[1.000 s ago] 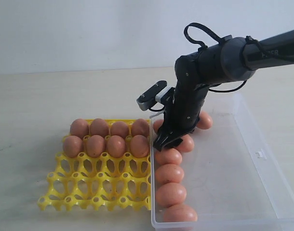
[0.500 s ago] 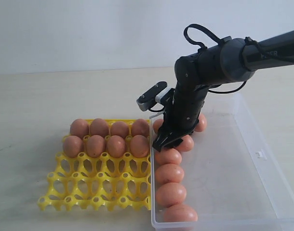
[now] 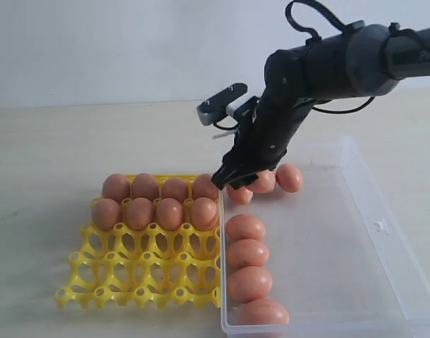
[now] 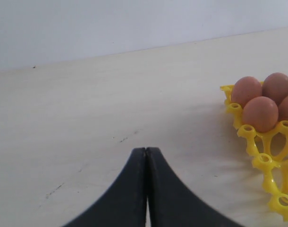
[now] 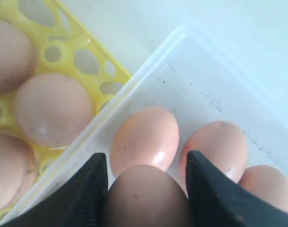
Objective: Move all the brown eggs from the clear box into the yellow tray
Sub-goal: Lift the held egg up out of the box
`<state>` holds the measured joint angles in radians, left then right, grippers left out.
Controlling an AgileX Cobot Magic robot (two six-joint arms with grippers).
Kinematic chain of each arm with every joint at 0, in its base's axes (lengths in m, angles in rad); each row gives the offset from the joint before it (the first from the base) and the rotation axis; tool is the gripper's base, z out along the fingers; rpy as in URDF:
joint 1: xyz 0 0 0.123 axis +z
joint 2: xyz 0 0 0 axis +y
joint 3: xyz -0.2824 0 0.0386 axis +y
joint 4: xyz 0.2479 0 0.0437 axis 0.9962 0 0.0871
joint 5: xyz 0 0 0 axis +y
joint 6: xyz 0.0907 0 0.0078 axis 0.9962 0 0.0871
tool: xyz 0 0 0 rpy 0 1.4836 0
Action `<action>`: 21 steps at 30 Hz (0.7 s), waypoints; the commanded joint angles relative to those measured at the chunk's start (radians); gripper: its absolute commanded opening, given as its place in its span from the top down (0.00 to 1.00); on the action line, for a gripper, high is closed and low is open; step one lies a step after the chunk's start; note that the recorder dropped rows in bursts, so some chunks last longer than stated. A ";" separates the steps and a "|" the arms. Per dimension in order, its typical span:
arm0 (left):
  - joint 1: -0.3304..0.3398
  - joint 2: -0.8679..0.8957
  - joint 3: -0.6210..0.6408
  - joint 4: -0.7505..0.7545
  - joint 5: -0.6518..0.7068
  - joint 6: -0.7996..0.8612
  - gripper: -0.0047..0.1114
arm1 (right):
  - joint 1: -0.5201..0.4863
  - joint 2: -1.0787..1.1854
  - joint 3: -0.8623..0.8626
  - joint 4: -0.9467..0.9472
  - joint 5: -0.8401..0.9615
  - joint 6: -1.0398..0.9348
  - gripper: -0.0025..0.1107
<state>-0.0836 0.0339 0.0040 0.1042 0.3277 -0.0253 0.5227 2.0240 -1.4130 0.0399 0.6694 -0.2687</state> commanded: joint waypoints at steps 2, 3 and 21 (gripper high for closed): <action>-0.007 0.002 -0.004 -0.002 -0.012 -0.004 0.96 | 0.001 -0.097 0.012 0.055 -0.045 0.011 0.98; -0.007 0.002 -0.004 -0.002 -0.012 -0.004 0.96 | 0.001 -0.116 0.027 0.070 -0.071 0.011 0.98; -0.007 0.002 -0.004 -0.002 -0.012 -0.004 0.96 | 0.063 -0.653 0.679 0.143 -0.912 0.209 0.98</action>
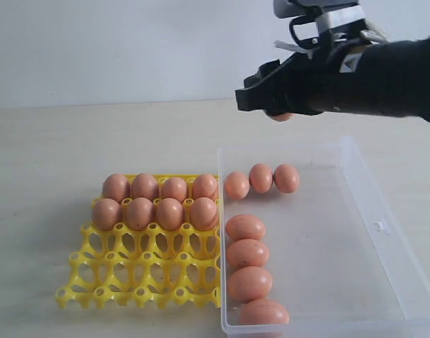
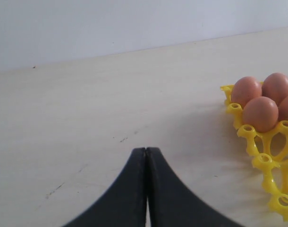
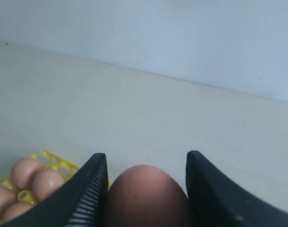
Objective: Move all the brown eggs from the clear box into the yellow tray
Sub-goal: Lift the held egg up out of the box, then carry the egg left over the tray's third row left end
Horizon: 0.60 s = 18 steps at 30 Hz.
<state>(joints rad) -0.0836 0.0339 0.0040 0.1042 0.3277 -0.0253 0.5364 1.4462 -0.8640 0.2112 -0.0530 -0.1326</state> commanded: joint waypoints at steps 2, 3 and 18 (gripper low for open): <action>-0.007 0.002 -0.004 -0.002 -0.012 -0.004 0.96 | 0.090 -0.085 0.183 -0.075 -0.272 0.141 0.98; -0.007 0.002 -0.004 -0.002 -0.012 -0.004 0.96 | 0.113 -0.085 0.205 -0.108 -0.314 0.179 0.98; -0.007 0.002 -0.004 -0.002 -0.012 -0.004 0.96 | 0.197 0.192 0.194 -0.564 -0.670 0.559 0.98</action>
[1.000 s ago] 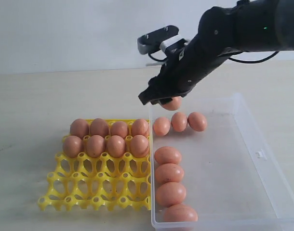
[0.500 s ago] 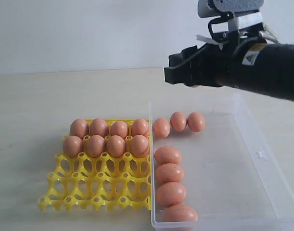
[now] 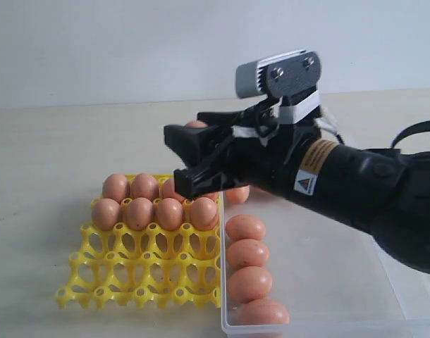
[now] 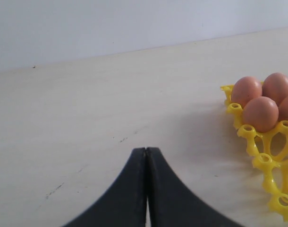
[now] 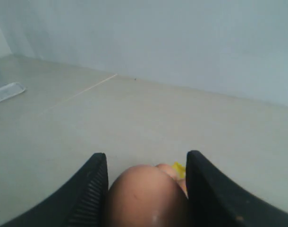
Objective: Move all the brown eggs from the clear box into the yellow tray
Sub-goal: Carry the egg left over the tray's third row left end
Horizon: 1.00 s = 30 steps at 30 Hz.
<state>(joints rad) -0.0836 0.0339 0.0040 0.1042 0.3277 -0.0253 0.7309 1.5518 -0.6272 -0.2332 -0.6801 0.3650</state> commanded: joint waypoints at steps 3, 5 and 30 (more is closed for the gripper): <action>-0.007 0.002 -0.004 -0.002 -0.012 -0.004 0.96 | 0.003 0.146 -0.080 -0.138 -0.067 0.063 0.98; -0.007 0.002 -0.004 -0.002 -0.012 -0.004 0.96 | 0.003 0.180 -0.109 -0.163 -0.078 0.063 0.98; -0.007 0.002 -0.004 -0.002 -0.012 -0.004 0.96 | 0.048 0.451 -0.376 -0.434 -0.104 0.091 0.98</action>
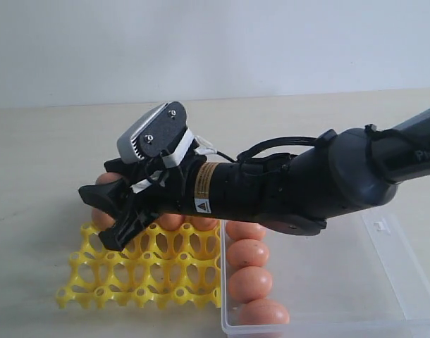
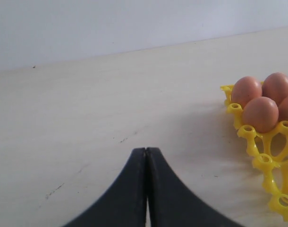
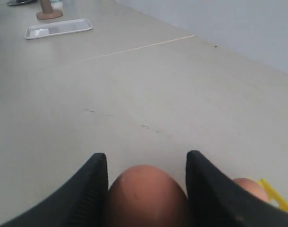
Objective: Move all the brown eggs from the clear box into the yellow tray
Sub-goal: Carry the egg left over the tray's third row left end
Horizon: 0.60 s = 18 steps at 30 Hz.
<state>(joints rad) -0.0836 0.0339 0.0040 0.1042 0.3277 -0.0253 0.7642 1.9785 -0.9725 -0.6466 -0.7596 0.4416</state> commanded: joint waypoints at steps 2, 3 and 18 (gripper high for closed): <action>-0.007 0.002 -0.004 -0.002 -0.012 -0.004 0.96 | 0.021 0.043 -0.049 -0.026 -0.029 0.014 0.98; -0.007 0.002 -0.004 -0.002 -0.012 -0.004 0.96 | 0.021 0.046 -0.054 -0.028 -0.029 0.014 0.98; -0.007 0.002 -0.004 -0.002 -0.012 -0.004 0.96 | 0.027 0.097 -0.082 -0.067 -0.031 -0.023 0.98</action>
<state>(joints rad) -0.0836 0.0339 0.0040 0.1042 0.3277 -0.0253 0.7896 2.0773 -1.0474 -0.7010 -0.7736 0.4423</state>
